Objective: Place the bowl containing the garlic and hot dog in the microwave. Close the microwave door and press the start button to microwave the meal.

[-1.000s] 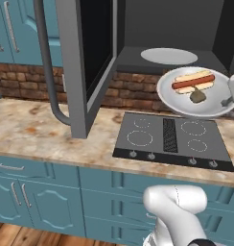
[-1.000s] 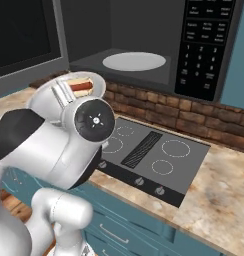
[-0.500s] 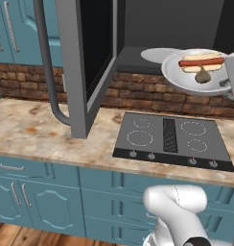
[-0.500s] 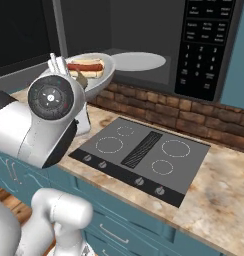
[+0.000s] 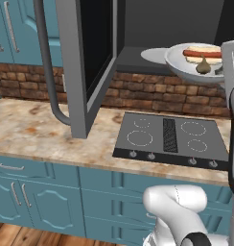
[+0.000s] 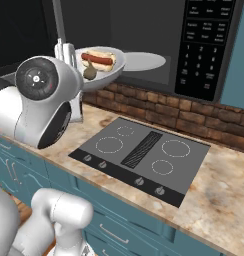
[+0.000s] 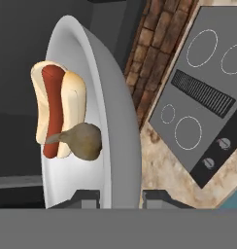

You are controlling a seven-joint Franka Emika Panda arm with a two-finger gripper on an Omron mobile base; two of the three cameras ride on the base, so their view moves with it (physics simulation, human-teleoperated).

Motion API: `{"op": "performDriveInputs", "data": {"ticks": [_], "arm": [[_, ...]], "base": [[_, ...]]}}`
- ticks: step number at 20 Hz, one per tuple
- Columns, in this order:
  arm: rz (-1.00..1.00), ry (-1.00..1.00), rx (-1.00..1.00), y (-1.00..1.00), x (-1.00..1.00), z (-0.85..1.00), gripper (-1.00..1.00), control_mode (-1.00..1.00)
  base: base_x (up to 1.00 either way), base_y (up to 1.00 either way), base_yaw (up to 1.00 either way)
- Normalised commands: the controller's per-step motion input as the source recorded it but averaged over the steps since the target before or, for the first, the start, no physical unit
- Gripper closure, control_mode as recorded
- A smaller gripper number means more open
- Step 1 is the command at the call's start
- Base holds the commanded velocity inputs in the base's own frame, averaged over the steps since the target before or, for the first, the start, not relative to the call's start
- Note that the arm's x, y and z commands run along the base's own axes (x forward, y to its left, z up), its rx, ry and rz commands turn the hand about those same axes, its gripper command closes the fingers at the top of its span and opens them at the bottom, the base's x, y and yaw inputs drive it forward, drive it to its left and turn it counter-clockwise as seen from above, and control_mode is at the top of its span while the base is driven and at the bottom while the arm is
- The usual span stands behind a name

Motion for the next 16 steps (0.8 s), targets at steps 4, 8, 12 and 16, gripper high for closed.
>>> {"op": "performDriveInputs", "data": {"ticks": [4,8,12,16], "arm": [[-0.11,0.06,0.18,0.0,0.43,0.13,1.0,-1.0],[-0.02,0.01,0.05,0.0,0.47,0.02,1.0,-1.0],[0.0,0.0,0.0,0.0,0.62,0.0,1.0,-1.0],[0.0,0.01,0.0,0.0,0.64,0.01,1.0,-1.0]], "base": [[0.0,0.0,0.0],[0.0,0.0,0.0],[0.0,0.0,0.0],[0.0,0.0,0.0]]}}
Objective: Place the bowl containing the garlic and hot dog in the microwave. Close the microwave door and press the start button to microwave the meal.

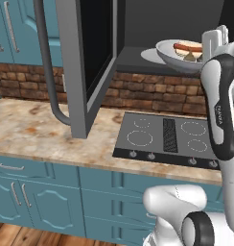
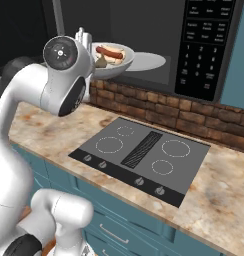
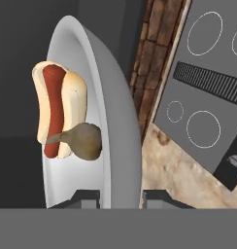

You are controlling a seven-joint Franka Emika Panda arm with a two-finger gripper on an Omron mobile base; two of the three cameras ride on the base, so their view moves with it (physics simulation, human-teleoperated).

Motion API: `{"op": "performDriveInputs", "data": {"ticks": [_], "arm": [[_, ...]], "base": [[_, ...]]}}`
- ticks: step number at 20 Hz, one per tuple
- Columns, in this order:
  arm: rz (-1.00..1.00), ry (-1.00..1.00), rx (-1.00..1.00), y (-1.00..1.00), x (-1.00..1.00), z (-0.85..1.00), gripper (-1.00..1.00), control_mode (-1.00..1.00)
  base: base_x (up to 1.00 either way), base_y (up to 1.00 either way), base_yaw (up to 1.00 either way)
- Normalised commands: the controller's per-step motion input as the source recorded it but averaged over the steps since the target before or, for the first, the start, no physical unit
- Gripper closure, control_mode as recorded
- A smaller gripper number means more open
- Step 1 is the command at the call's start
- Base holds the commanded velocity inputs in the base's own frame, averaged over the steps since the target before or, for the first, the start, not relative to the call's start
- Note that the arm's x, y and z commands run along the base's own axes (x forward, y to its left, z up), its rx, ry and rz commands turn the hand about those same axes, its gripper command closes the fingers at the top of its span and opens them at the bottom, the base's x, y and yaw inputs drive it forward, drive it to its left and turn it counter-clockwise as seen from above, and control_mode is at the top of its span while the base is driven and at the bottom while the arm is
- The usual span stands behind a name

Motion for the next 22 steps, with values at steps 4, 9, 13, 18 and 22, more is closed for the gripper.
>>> {"op": "performDriveInputs", "data": {"ticks": [4,9,13,18,22], "arm": [[0.0,0.08,-0.04,-0.01,0.63,0.13,1.0,-1.0],[-0.08,0.15,-0.04,-0.27,0.64,0.14,1.0,-1.0],[-0.09,0.09,0.0,-0.34,0.56,0.05,1.0,-1.0],[-0.03,0.0,0.0,-0.06,0.58,0.0,1.0,-1.0],[0.0,0.0,0.0,0.0,0.64,-0.03,1.0,-1.0]], "base": [[0.0,0.0,0.0],[0.0,0.0,0.0],[0.0,0.0,0.0],[0.0,0.0,0.0],[0.0,0.0,0.0]]}}
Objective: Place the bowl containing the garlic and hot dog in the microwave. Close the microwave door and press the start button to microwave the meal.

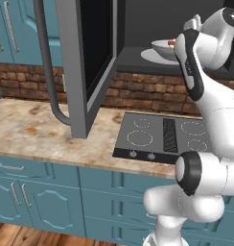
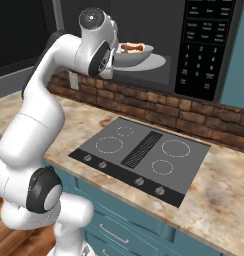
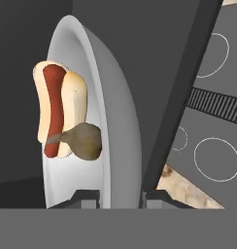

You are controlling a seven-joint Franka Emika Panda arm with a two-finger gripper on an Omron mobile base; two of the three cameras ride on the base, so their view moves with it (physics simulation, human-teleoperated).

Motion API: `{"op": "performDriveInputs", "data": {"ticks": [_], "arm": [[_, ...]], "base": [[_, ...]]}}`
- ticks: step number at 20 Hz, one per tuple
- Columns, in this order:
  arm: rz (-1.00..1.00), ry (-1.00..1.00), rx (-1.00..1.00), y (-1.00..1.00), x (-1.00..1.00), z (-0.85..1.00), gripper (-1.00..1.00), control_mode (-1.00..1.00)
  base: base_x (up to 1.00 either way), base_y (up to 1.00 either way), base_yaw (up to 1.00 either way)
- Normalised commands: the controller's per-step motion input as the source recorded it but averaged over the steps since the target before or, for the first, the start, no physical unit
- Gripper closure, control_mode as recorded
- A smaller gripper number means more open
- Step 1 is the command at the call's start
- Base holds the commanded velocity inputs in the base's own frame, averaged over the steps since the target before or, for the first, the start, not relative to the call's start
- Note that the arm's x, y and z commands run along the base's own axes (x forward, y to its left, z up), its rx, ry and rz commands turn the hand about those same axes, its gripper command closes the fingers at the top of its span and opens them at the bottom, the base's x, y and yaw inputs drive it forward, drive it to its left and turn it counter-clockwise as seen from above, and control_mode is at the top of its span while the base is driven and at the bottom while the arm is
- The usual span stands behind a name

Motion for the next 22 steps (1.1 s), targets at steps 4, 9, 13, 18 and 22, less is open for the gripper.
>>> {"op": "performDriveInputs", "data": {"ticks": [4,9,13,18,22], "arm": [[0.0,0.01,0.0,-0.02,0.72,-0.06,1.0,-1.0],[0.0,0.05,0.0,-0.16,0.63,-0.23,1.0,-1.0],[0.0,0.06,0.0,-0.23,0.56,-0.27,1.0,-1.0],[0.0,0.06,0.0,-0.09,0.43,-0.05,-1.0,-1.0],[0.0,0.0,0.0,0.0,-0.06,0.0,-1.0,-1.0]], "base": [[0.0,0.0,0.0],[0.0,0.0,0.0],[0.0,0.0,0.0],[0.0,0.0,0.0],[0.0,0.0,0.0]]}}
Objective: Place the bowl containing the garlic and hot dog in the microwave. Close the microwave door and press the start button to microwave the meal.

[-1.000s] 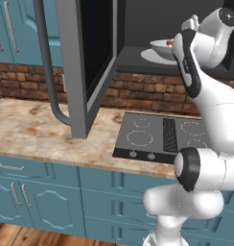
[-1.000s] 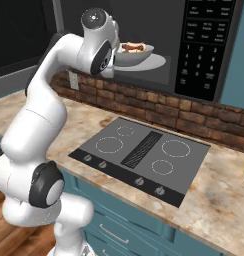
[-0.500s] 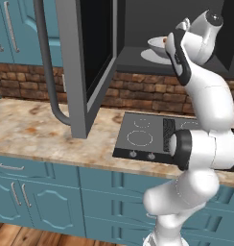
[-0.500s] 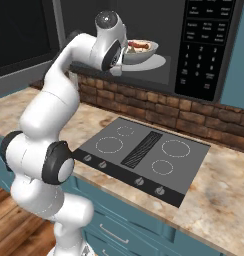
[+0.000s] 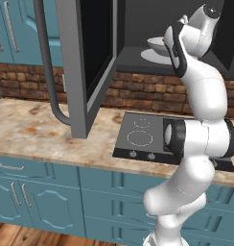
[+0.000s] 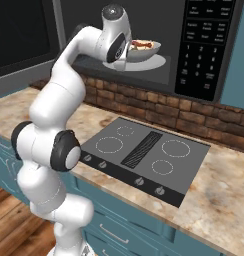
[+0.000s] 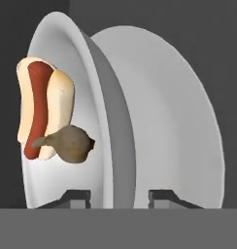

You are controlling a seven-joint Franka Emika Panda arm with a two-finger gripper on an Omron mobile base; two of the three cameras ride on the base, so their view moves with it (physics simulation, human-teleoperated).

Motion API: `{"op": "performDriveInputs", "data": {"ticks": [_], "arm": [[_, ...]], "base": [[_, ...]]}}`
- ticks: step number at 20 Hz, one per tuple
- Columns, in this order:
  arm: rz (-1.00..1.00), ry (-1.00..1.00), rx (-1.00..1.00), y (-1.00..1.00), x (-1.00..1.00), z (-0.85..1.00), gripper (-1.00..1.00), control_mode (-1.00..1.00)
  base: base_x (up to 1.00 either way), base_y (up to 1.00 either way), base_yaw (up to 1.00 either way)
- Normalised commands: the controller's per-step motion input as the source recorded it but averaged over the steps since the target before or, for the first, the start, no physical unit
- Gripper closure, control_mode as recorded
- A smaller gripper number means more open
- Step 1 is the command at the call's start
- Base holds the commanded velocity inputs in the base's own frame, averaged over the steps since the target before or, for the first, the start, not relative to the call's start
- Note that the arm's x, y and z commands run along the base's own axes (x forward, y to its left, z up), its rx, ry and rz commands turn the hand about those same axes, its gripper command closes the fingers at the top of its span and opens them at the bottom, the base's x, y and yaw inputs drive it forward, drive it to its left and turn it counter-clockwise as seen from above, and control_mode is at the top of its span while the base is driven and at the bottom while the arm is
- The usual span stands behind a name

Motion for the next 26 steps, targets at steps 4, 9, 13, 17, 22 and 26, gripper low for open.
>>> {"op": "performDriveInputs", "data": {"ticks": [4,9,13,17,22,26], "arm": [[0.02,-0.18,0.0,0.0,-0.61,0.0,-1.0,-1.0],[0.06,-0.29,-0.06,0.03,-0.92,-0.01,-1.0,-1.0],[0.19,-0.04,-0.25,0.17,-1.0,-0.01,-1.0,-1.0],[0.35,0.01,-0.43,0.15,-1.0,0.04,-1.0,-1.0],[0.41,0.13,-0.63,0.38,-1.0,0.14,-1.0,-1.0],[0.38,0.21,-0.78,0.53,-1.0,0.17,-1.0,-1.0]], "base": [[0.0,0.0,0.0],[0.0,0.0,0.0],[0.0,0.0,0.0],[0.0,0.0,0.0],[0.0,0.0,0.0],[0.0,0.0,0.0]]}}
